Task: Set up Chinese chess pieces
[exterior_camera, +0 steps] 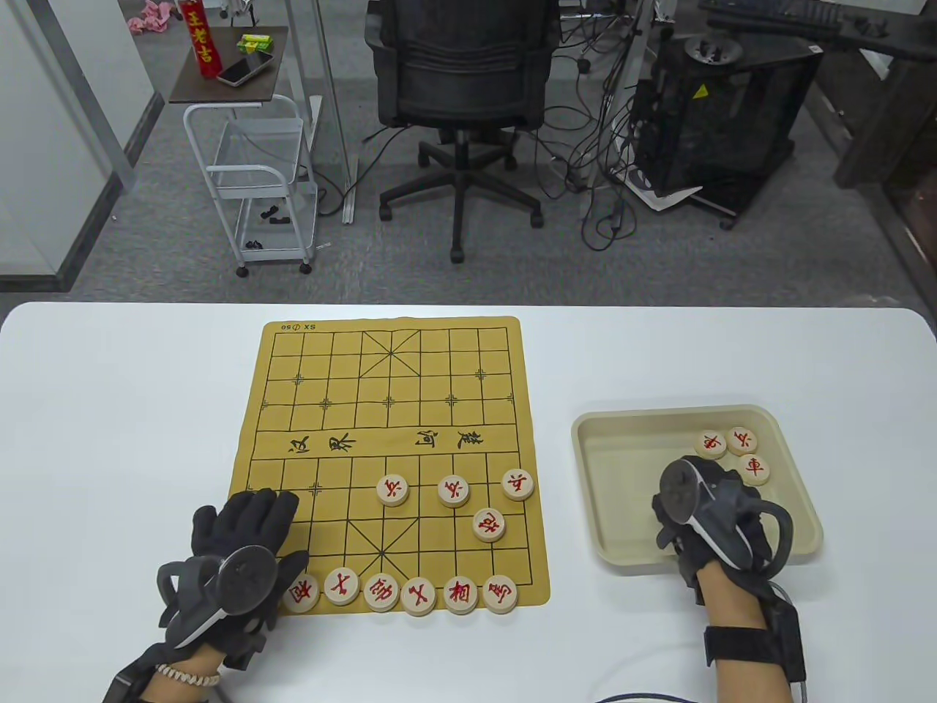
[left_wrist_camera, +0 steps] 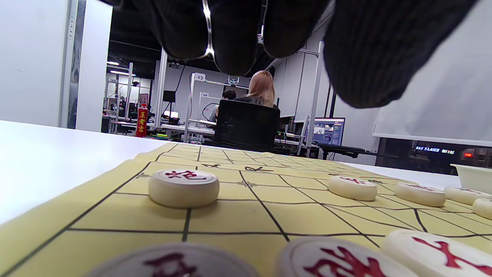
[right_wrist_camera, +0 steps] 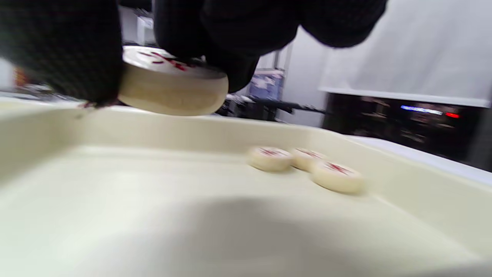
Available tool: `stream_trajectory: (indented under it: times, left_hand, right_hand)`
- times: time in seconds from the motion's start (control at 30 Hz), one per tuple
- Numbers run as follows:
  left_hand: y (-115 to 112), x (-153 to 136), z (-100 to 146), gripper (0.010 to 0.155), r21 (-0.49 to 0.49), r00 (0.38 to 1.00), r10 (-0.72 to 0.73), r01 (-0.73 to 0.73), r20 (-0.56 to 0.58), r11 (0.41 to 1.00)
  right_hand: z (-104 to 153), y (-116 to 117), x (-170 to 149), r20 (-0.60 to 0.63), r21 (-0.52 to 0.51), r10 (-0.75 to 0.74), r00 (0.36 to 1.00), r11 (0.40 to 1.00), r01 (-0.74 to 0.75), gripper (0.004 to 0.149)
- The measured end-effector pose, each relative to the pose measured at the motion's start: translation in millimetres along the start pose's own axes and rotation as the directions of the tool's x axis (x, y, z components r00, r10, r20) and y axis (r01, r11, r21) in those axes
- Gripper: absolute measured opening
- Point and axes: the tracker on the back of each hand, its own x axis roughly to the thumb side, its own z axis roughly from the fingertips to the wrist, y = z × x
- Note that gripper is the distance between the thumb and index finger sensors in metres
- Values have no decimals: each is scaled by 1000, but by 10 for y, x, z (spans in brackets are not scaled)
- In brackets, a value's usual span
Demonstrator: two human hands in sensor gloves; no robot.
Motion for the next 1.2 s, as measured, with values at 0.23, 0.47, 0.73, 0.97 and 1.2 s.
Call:
stream_trajectory:
  times: [0.23, 0.47, 0.73, 0.97, 1.2]
  left_hand:
    - [2, 1, 7, 81, 4, 1000, 6, -6, 11, 1000]
    - [-20, 37, 21, 81, -2, 999, -10, 10, 31, 1000]
    - [-75, 121, 45, 81, -31, 997, -39, 41, 72, 999]
    - [-120, 406, 50, 82, -94, 985, 65, -51, 161, 994]
    - [-79, 880, -30, 76, -216, 914, 378, -342, 151, 914]
  right_hand:
    - [576, -294, 923, 273, -98, -97, 957, 987, 128, 68]
    - [1108, -385, 1744, 450, -130, -128, 884, 970, 206, 68]
    - [1425, -292, 2206, 521, -130, -121, 845, 967, 218, 68]
    - [1387, -218, 2138, 530, -159, -115, 840, 960, 231, 69]
    - [1404, -198, 2164, 562, -158, -104, 820, 960, 230, 71]
